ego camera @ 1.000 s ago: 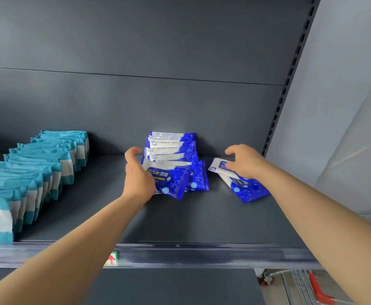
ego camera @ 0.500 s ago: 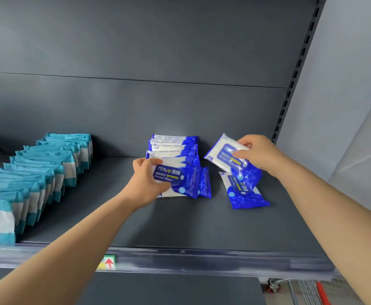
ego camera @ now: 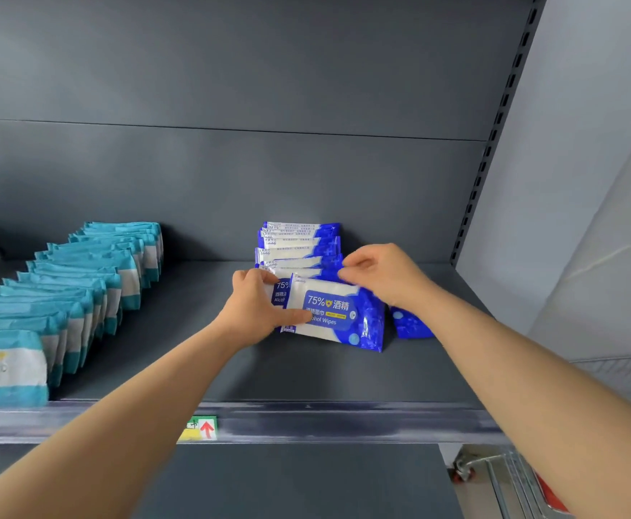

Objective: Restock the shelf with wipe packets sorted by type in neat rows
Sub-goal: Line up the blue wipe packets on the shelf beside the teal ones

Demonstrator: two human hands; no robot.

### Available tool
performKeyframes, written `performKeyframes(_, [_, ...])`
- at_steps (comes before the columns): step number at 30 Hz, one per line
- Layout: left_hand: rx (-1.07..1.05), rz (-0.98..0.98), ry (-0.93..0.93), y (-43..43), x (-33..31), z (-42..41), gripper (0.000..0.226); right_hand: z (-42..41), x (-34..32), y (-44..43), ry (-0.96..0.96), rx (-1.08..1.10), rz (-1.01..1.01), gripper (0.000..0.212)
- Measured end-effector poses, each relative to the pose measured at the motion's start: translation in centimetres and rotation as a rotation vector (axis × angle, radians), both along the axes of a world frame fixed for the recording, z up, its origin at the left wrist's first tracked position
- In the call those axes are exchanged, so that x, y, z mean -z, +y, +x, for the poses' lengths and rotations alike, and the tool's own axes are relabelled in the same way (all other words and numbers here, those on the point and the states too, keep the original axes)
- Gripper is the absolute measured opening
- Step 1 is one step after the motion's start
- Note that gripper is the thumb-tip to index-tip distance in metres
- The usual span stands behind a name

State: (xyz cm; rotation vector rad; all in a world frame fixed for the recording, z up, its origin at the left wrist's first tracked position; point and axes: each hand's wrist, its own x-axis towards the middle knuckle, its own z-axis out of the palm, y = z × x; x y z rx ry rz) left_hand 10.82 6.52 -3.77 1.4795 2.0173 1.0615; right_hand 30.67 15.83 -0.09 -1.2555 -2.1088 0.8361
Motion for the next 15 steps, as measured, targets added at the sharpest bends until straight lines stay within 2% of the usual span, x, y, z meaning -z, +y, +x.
performKeyframes(1, [-0.005,0.005,0.011,0.1,0.3,-0.1,0.084,0.9,-0.1,0.6,-0.073,0.105,0.070,0.026])
performKeyframes(3, [-0.009,0.003,0.042,0.2,0.5,-0.4,0.084,3.2,-0.2,1.3,-0.350,0.273,0.105,0.036])
performKeyframes(4, [-0.021,0.001,0.046,0.3,0.6,-0.5,0.083,4.1,-0.1,1.3,-0.468,0.311,0.044,0.039])
performKeyframes(6, [-0.050,-0.001,0.029,0.5,0.5,-0.7,0.082,5.1,0.2,0.7,-0.526,0.318,-0.086,0.034])
performKeyframes(9, [-0.075,-0.010,0.010,0.9,0.3,-0.7,0.083,5.4,0.8,0.6,-0.337,0.327,-0.134,0.038])
performKeyframes(13, [-0.099,-0.015,0.001,1.3,0.2,-0.2,0.082,5.7,1.4,1.4,-0.046,0.357,-0.167,0.061])
performKeyframes(15, [-0.127,-0.021,-0.015,1.8,0.1,-0.1,0.081,5.9,0.8,1.8,0.125,0.366,-0.206,0.048])
